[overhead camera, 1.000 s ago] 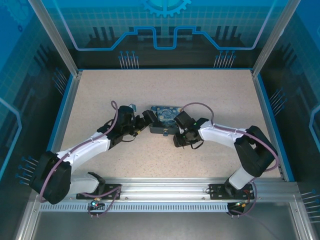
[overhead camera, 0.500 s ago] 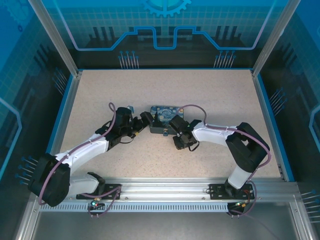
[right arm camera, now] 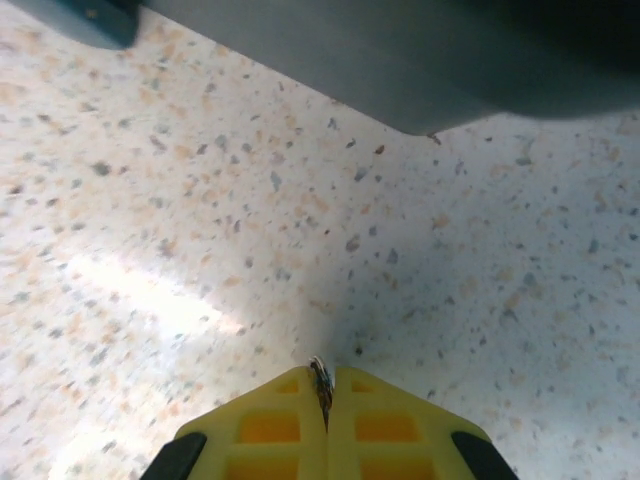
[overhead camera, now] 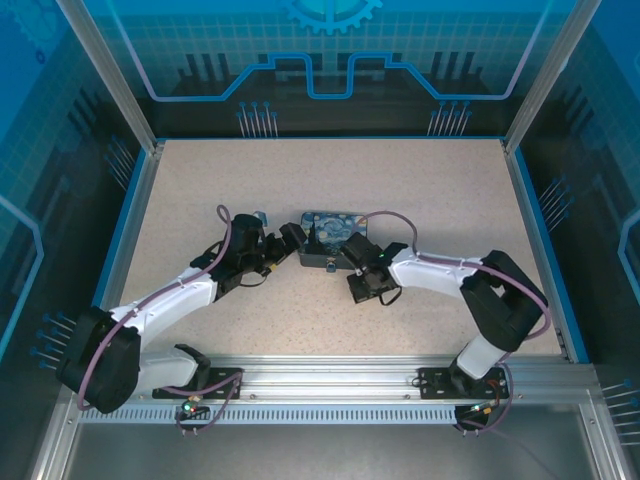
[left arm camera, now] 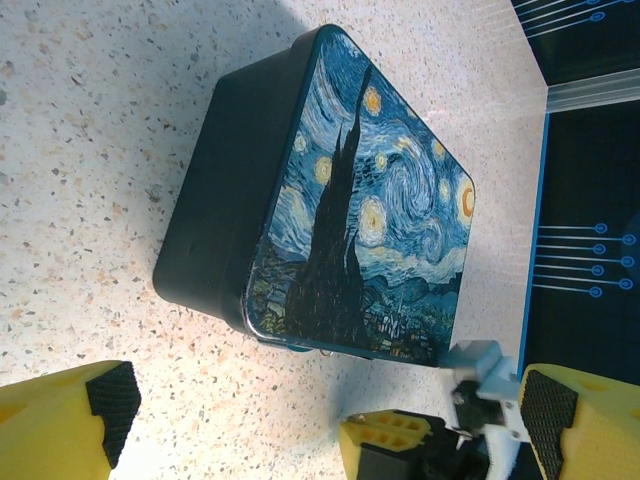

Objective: Unlock the padlock with the key

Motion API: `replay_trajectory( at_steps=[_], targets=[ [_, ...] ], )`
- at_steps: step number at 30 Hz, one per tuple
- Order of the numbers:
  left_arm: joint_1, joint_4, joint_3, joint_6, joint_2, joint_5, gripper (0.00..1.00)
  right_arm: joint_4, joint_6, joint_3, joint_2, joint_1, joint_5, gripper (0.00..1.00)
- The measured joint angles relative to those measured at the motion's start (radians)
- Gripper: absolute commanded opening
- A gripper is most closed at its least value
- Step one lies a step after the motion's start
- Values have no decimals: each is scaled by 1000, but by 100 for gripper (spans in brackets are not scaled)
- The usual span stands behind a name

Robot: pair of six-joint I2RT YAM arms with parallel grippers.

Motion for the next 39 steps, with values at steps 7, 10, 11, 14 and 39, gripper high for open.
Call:
replay_trajectory(
  at_steps=[7,10,11,14,39],
  targets=[
    [0,41,0,-4,3,72,99,95,-32,-63,-229,-118,-266,0],
    [-11,92,2,-21,22,110,99,166,-32,-108,-280,-213,-440,0],
    [-20,108,4,-26,30,119,98,188,-32,-121,-288,-239,-490,0],
    [-63,156,23,-30,69,147,96,240,-32,-153,-300,-306,-649,0],
    [-144,253,60,-67,179,155,92,128,-94,-159,-119,-137,-426,0]
  ],
)
